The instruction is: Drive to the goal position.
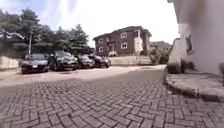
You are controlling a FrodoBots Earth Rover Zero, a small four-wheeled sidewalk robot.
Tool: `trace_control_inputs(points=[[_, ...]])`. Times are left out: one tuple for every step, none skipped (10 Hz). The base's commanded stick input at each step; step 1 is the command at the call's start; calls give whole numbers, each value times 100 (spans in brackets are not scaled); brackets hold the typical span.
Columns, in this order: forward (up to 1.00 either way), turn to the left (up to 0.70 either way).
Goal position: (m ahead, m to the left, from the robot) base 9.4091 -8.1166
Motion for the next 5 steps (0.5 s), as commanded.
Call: trace_control_inputs(points=[[70,3],[70,3],[70,-17],[70,-35],[70,-35]])
